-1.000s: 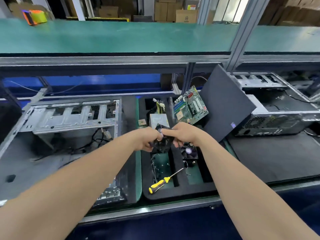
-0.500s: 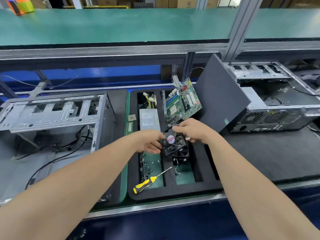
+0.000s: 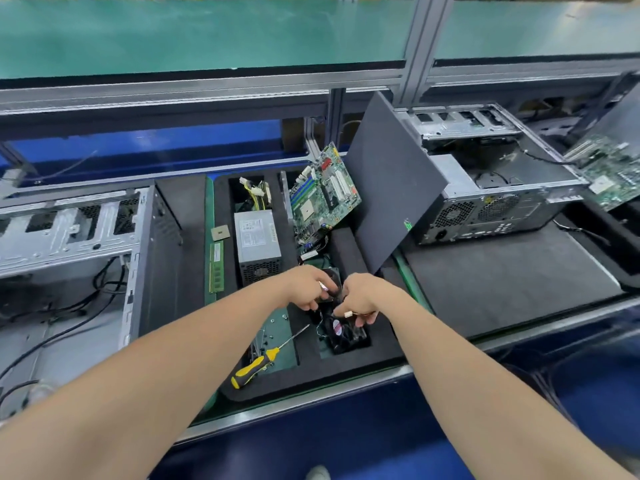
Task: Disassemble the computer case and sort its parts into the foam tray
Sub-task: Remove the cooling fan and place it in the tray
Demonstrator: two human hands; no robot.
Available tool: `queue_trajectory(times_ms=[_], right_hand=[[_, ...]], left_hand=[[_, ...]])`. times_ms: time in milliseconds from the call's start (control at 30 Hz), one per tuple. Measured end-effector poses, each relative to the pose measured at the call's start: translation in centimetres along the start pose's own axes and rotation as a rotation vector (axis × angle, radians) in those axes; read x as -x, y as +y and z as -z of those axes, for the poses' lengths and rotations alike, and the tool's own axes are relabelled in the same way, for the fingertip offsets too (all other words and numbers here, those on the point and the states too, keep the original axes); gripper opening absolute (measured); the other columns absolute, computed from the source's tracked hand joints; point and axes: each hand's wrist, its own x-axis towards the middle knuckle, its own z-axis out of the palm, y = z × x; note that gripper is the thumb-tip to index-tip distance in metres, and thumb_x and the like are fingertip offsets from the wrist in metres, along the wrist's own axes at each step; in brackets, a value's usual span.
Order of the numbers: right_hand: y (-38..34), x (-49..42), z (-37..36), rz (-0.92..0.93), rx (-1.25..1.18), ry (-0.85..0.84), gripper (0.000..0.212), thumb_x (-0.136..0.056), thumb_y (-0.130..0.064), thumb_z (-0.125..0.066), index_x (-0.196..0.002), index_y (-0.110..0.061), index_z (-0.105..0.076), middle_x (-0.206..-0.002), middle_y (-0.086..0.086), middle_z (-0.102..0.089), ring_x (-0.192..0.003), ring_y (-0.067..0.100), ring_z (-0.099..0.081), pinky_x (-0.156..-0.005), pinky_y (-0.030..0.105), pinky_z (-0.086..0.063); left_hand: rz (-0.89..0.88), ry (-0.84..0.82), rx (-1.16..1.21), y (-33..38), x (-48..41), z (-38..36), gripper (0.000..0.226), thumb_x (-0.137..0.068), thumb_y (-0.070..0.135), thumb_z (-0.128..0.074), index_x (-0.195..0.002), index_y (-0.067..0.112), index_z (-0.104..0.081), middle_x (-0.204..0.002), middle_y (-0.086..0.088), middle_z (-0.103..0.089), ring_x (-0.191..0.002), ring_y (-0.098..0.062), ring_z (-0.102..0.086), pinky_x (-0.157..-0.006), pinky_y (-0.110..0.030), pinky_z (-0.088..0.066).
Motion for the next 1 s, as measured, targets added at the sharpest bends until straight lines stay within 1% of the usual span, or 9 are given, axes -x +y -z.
queue_trajectory(times_ms=[133, 300, 400, 467, 600, 700, 833, 933, 1000], right_hand=[[-0.7, -0.5, -1.9, -0.092, 0.04, 0.038, 0.033, -0.101, -0.029, -0.07, -0.117, -0.001, -0.062, -0.07, 0.015, -0.075, -0.052, 0.024, -0.07, -0.069, 0.036, -0.066], [-1.3, -0.7, -2.9, -0.165, 0.122, 0.203, 0.018, -0.095, -0.018, -0.073, -0.101, -0.006, -0.062, -0.075, 0.011, -0.073, -0.054, 0.025, -0.073, -0.064, 0.036, -0.066], [-1.9, -0.2, -2.8, -0.161, 0.177, 0.322, 0.037, -0.081, -0.024, -0.088, -0.102, -0.009, -0.063, -0.101, 0.008, -0.064, -0.082, 0.03, -0.075, -0.071, 0.039, -0.064], [-2.3, 0.2, -2.3, -0.139, 0.268, 0.393, 0.037, -0.083, -0.026, -0.083, -0.109, -0.013, -0.06, -0.112, 0.008, -0.06, -0.099, 0.032, -0.071, -0.074, 0.036, -0.054], [-3.4, 0.8, -1.6, -0.064, 0.314, 0.542, 0.02, -0.086, -0.016, -0.07, -0.094, -0.014, -0.052, -0.111, 0.011, -0.067, -0.103, 0.035, -0.067, -0.074, 0.035, -0.043], [-4.9, 1.4, -1.8, 0.018, 0.274, 0.608, 0.015, -0.092, -0.024, -0.069, -0.095, -0.01, -0.066, -0.106, 0.014, -0.072, -0.102, 0.035, -0.07, -0.075, 0.034, -0.049], [-7.2, 2.7, -3.4, 0.042, -0.014, 0.513, 0.019, -0.093, -0.022, -0.063, -0.097, -0.008, -0.075, -0.099, 0.014, -0.074, -0.087, 0.035, -0.073, -0.073, 0.038, -0.059], [-8.1, 3.6, -5.1, -0.016, -0.232, 0.261, 0.023, -0.096, -0.018, -0.061, -0.086, 0.0, -0.07, -0.075, 0.017, -0.076, -0.058, 0.027, -0.071, -0.054, 0.03, -0.057], [-8.0, 4.2, -6.4, -0.093, -0.292, 0.08, 0.028, -0.101, -0.022, -0.062, -0.088, 0.001, -0.068, -0.07, 0.02, -0.073, -0.05, 0.024, -0.063, -0.053, 0.028, -0.054]], left_hand=[[0.016, 0.053, 0.055, -1.4, -0.3, 0.4, 0.03, -0.099, 0.006, -0.054, -0.119, 0.022, -0.07, -0.119, -0.005, -0.067, -0.071, -0.017, -0.065, -0.057, -0.022, -0.052], [0.034, 0.078, 0.033, -2.3, 0.5, 1.0, 0.023, -0.097, 0.009, -0.056, -0.104, 0.026, -0.07, -0.11, -0.006, -0.071, -0.07, -0.019, -0.066, -0.056, -0.022, -0.052], [0.056, 0.077, -0.034, -2.6, 1.6, 1.4, 0.024, -0.093, 0.01, -0.056, -0.105, 0.023, -0.072, -0.107, -0.003, -0.073, -0.075, -0.019, -0.07, -0.062, -0.025, -0.056], [0.066, 0.08, -0.072, -2.8, 2.5, 1.7, 0.024, -0.093, 0.011, -0.054, -0.106, 0.021, -0.072, -0.105, -0.002, -0.073, -0.077, -0.019, -0.07, -0.06, -0.024, -0.055], [0.082, 0.1, -0.126, -3.3, 4.5, 2.5, 0.026, -0.092, 0.01, -0.054, -0.11, 0.015, -0.073, -0.106, -0.001, -0.072, -0.078, -0.021, -0.069, -0.062, -0.026, -0.055], [0.117, 0.08, -0.191, -4.0, 6.0, 2.6, 0.02, -0.093, 0.016, -0.063, -0.111, 0.017, -0.072, -0.105, -0.006, -0.073, -0.078, -0.024, -0.067, -0.069, -0.03, -0.058], [0.191, 0.03, -0.31, -5.3, 7.4, 1.2, 0.023, -0.093, 0.024, -0.069, -0.111, 0.009, -0.07, -0.1, -0.009, -0.072, -0.085, -0.029, -0.07, -0.085, -0.037, -0.062], [0.229, 0.017, -0.355, -6.6, 8.0, -0.6, 0.034, -0.093, 0.032, -0.071, -0.114, 0.005, -0.067, -0.108, -0.016, -0.073, -0.08, -0.029, -0.067, -0.086, -0.04, -0.062], [0.228, 0.022, -0.426, -7.5, 8.4, -1.7, 0.038, -0.095, 0.037, -0.068, -0.111, 0.003, -0.066, -0.094, -0.014, -0.072, -0.071, -0.028, -0.063, -0.081, -0.035, -0.061]])
